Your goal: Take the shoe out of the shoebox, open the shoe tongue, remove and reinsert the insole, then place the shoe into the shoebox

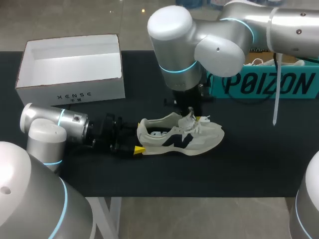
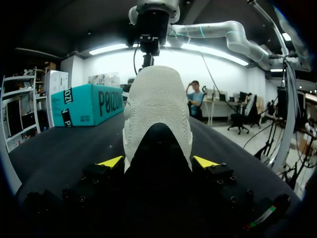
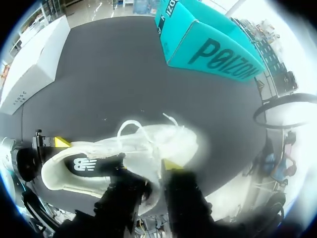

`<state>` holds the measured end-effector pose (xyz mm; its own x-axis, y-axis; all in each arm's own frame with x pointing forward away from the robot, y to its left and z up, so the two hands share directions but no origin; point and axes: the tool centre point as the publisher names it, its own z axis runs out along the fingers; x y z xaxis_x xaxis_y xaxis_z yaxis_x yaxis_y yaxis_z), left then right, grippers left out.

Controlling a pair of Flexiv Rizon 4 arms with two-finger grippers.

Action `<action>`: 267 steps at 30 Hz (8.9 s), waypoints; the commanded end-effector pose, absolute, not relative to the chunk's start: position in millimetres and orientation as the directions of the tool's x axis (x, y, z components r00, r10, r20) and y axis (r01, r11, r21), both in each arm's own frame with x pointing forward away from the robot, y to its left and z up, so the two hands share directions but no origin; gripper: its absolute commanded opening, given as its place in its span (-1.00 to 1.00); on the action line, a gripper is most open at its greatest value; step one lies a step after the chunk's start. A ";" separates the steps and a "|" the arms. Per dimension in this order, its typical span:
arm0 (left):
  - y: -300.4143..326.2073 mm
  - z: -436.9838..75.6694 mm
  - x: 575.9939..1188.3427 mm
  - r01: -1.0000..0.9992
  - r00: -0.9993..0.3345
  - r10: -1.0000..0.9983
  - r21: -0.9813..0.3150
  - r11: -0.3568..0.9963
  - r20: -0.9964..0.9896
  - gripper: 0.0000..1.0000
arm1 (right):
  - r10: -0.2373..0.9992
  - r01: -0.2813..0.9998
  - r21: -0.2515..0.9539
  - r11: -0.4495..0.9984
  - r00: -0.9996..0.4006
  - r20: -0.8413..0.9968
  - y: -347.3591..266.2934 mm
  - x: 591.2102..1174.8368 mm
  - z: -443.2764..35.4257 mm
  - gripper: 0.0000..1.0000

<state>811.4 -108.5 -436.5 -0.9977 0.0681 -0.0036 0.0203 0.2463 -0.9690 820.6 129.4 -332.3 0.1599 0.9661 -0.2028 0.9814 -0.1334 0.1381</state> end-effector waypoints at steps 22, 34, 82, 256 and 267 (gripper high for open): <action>-109.0 -440.9 811.0 0.021 -0.998 0.066 -0.969 0.245 -0.005 -1.00 | 0.991 0.990 0.113 -0.083 0.094 -0.098 144.2 807.3 -328.0 -0.05; -109.0 -440.9 811.0 0.021 -0.998 0.066 -0.969 0.245 -0.005 -1.00 | 0.979 0.982 0.097 -0.163 0.173 -0.104 113.6 803.2 -334.3 -1.00; -109.0 -440.9 811.0 0.021 -0.998 0.066 -0.969 0.245 -0.005 -1.00 | -0.274 -0.281 -0.206 0.937 -0.960 0.062 157.2 748.7 -247.8 1.00; -109.0 -440.9 811.0 0.021 -0.998 0.066 -0.969 0.245 -0.005 -1.00 | 0.227 0.209 -0.162 0.964 -0.968 0.104 165.2 808.1 -390.6 -1.00; -109.0 -440.9 811.0 0.021 -0.998 0.066 -0.969 0.245 -0.005 -1.00 | 0.222 0.210 -0.144 0.967 -0.972 0.078 166.9 809.2 -363.0 -1.00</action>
